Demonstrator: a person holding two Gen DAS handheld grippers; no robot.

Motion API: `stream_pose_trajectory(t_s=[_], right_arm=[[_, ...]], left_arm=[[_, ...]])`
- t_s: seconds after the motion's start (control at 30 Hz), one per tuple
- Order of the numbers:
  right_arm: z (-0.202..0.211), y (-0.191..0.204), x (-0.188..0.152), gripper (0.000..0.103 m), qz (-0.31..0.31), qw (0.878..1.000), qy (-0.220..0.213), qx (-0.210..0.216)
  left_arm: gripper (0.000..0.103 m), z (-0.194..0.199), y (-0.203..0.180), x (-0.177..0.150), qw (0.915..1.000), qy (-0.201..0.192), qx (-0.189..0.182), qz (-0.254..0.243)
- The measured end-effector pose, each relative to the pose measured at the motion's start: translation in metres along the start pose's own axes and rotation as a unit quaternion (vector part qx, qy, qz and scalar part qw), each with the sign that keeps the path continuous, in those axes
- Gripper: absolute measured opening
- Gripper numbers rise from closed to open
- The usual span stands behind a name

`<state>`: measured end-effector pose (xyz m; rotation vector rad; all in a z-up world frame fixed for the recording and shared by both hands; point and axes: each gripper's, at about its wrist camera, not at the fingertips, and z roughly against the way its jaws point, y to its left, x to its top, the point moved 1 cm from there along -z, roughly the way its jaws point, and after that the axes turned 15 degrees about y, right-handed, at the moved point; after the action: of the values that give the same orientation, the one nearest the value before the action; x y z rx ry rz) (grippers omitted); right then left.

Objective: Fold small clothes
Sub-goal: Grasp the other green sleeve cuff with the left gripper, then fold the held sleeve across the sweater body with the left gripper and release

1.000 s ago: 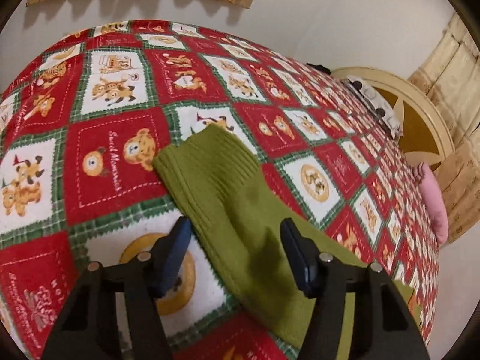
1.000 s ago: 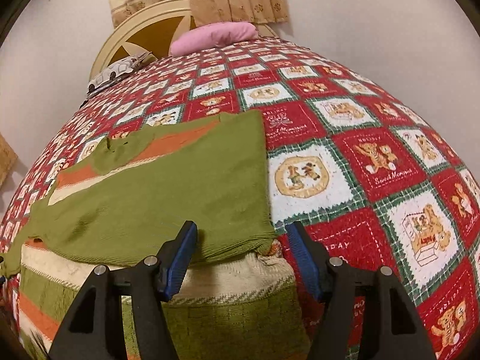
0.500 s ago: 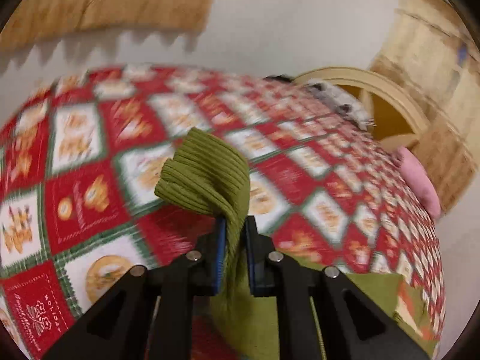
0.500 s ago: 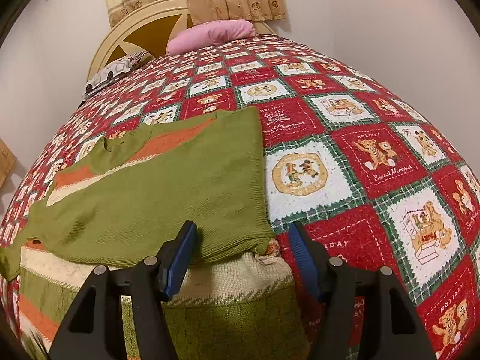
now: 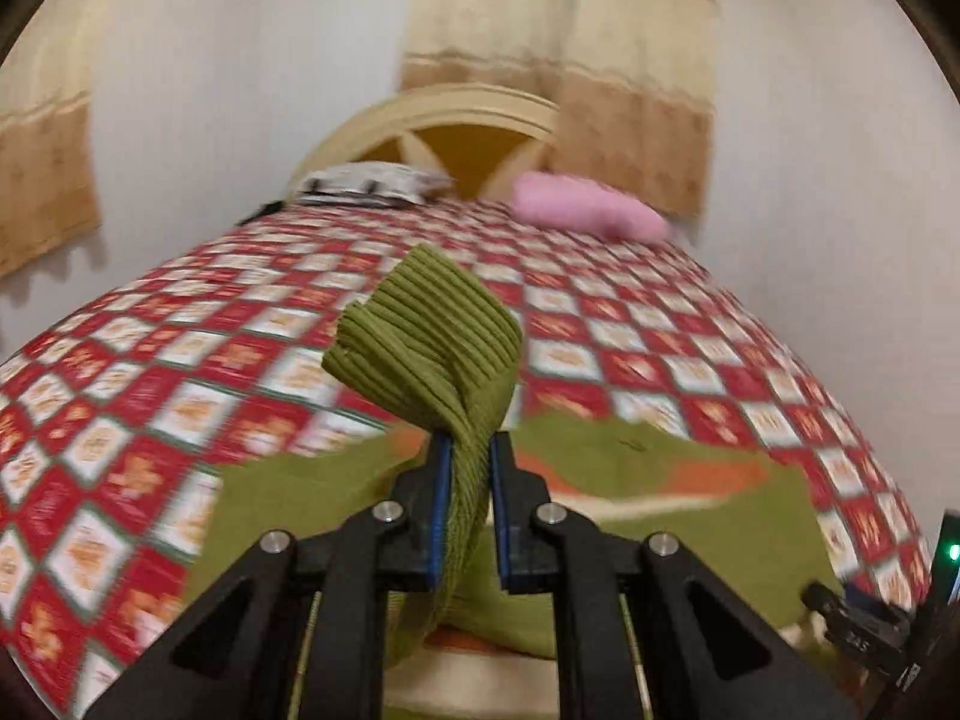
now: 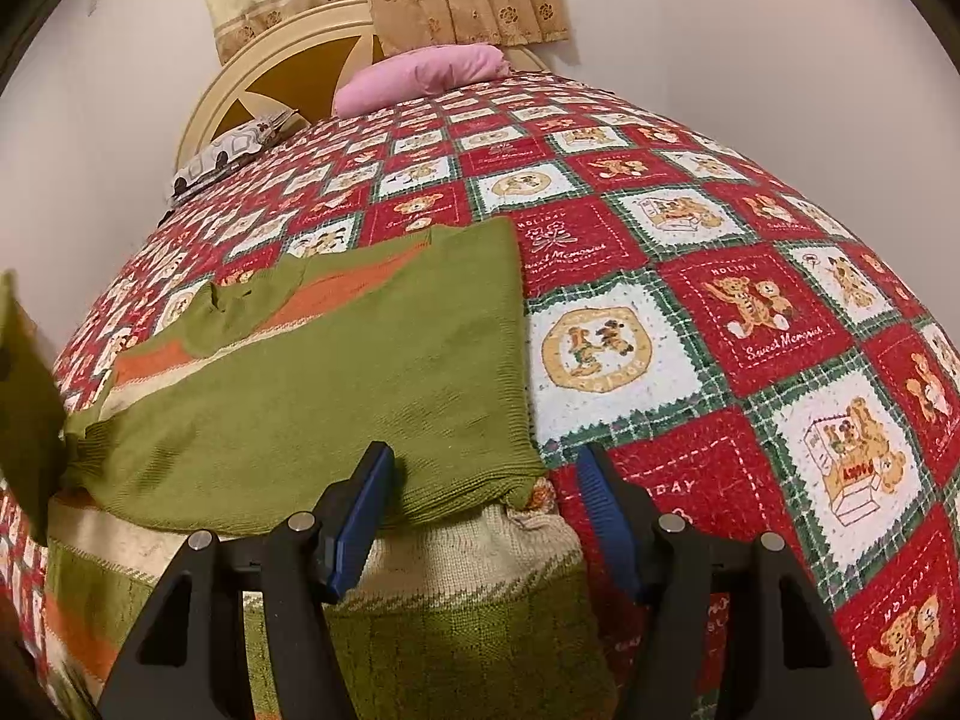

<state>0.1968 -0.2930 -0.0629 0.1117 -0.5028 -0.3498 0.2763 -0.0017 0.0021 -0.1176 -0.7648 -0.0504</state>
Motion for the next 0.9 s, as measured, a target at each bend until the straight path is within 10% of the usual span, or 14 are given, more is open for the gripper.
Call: stream_pose_trajectory(t_s=[0.23,0.3,0.37,0.4,0.67,0.9], right_arm=[[0.0,-0.001,-0.001,0.064,-0.003,1.0,0.0,0.01],[0.0,-0.002,-0.001,0.064,-0.004,1.0,0.0,0.012],[0.0,-0.003,-0.001,0.064,-0.005,1.0,0.0,0.014],[0.0,-0.003,-0.001,0.064,-0.006,1.0,0.0,0.014],[0.007,-0.004,-0.002,0.064,-0.01,1.0,-0.017,0.02],[0.04,0.048,0.012,0.065,0.02,0.994,-0.012,0.104]], left_arm=[[0.017,-0.034,-0.066,-0.031,0.9949,0.072,-0.009,-0.07],[0.037,-0.038,-0.073,-0.039,0.9921,0.097,-0.009,-0.079],[0.093,-0.038,-0.067,-0.042,0.9902,0.119,-0.01,-0.072],[0.098,-0.031,-0.059,-0.044,0.9916,0.116,-0.009,-0.057],[0.103,0.018,0.048,-0.069,0.9954,0.065,0.046,0.053],[0.103,-0.016,0.113,-0.094,0.9674,0.125,0.033,0.217]])
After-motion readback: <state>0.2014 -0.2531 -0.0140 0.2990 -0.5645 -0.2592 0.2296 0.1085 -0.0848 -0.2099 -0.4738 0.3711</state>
